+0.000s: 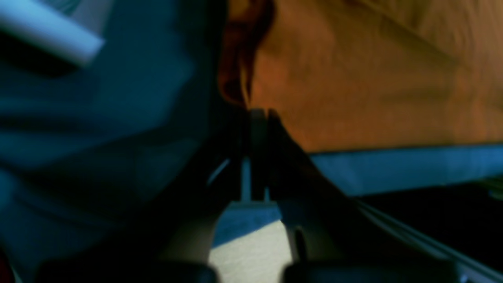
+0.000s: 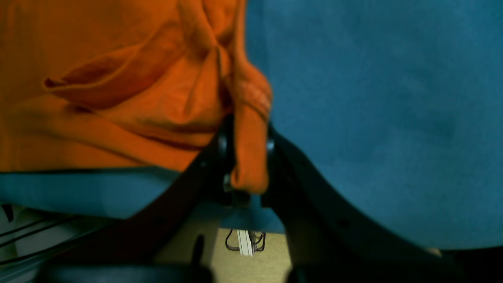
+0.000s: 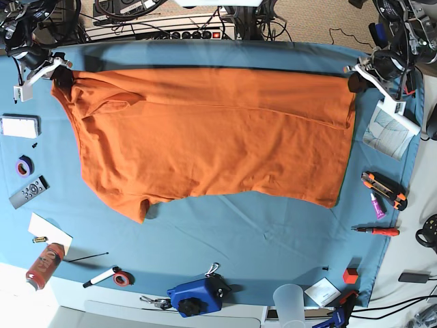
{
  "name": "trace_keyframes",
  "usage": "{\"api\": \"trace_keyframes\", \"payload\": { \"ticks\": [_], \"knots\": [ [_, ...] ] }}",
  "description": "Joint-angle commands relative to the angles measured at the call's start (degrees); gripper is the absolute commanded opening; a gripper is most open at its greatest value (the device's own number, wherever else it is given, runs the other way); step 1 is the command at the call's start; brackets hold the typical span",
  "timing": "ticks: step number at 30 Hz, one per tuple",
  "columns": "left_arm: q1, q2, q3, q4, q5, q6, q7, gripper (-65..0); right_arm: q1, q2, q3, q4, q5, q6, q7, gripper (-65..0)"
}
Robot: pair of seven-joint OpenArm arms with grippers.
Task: Layout the t-shirt on the table in an organized manner, then fold the t-shirt properly
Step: 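Pull the shirt corners apart with both grippers to smooth it, then release the shirt and move the right gripper to the shirt's side edge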
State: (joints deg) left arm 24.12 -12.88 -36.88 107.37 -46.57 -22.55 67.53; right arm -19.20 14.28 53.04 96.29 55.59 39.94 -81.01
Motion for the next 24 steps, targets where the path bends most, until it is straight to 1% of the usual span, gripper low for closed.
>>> {"api": "trace_keyframes", "payload": {
  "ticks": [1,3,4,5,8,11,12,14,15,17,18,20,21,22,24],
  "knots": [
    [0.02,-0.83,-0.39,1.09,-0.74,-0.28,-0.22,-54.1,-0.04,1.33,0.48,1.01,1.05,0.06,1.01,-60.2],
    [0.15,-0.94,-0.39,1.66,-0.63,-0.48,0.52,-44.9,-0.57,1.92,0.48,1.01,2.95,0.06,1.01,-52.6],
    [0.44,-1.07,-0.42,2.34,-0.61,-0.48,0.61,-41.5,-1.11,2.51,0.48,1.01,4.5,0.06,1.01,-50.7],
    [1.03,-1.31,-0.44,3.3,-0.63,-0.48,0.61,-39.4,-1.57,3.21,0.57,1.01,6.12,0.06,1.01,-50.5],
    [3.15,-1.73,-0.79,8.33,-0.04,-0.63,0.55,-39.0,-1.9,5.92,1.33,1.01,11.26,0.06,1.01,-50.5],
    [5.46,-1.73,-1.73,15.52,2.54,-2.69,-0.57,-39.0,-1.9,7.34,3.56,1.01,14.99,0.06,1.01,-50.5],
    [6.03,-1.73,-1.99,17.92,3.21,-2.91,-1.79,-39.0,-1.88,7.54,4.52,1.01,15.69,0.06,1.01,-50.5],
    [6.54,-1.68,-2.03,21.75,4.61,-2.82,-6.21,-39.0,-1.16,7.43,6.54,1.01,15.61,0.06,1.01,-50.5],
    [6.45,-1.7,-2.03,22.84,5.33,-2.32,-9.01,-39.0,-0.31,7.45,7.26,1.01,14.91,0.06,1.01,-50.5],
    [5.16,-1.7,-1.97,23.37,7.17,0.04,-13.86,-39.0,2.21,7.52,7.65,1.01,11.54,0.06,1.01,-50.5],
    [4.07,-1.73,-1.88,23.17,8.83,1.09,-14.8,-39.0,4.04,7.52,7.39,1.01,8.79,0.06,1.18,-50.5],
    [1.29,-1.73,-1.88,22.1,11.98,1.66,-14.95,-39.0,8.11,7.87,5.35,0.98,0.96,-0.35,2.08,-50.5],
    [-0.15,-1.73,-1.88,21.31,13.2,1.79,-15.02,-39.0,9.92,8.24,3.5,0.85,-2.78,-1.22,3.21,-50.6],
    [-1.53,-1.75,-1.88,20.37,13.9,1.75,-15.08,-39.0,11.39,8.63,1.31,0.46,-5.84,-2.03,5.51,-50.6],
    [-4.26,-1.75,-1.88,17.99,14.53,1.66,-15.1,-39.0,14.49,9.35,-3.65,-0.63,-11.69,-3.48,11.85,-50.6]
  ]
}}
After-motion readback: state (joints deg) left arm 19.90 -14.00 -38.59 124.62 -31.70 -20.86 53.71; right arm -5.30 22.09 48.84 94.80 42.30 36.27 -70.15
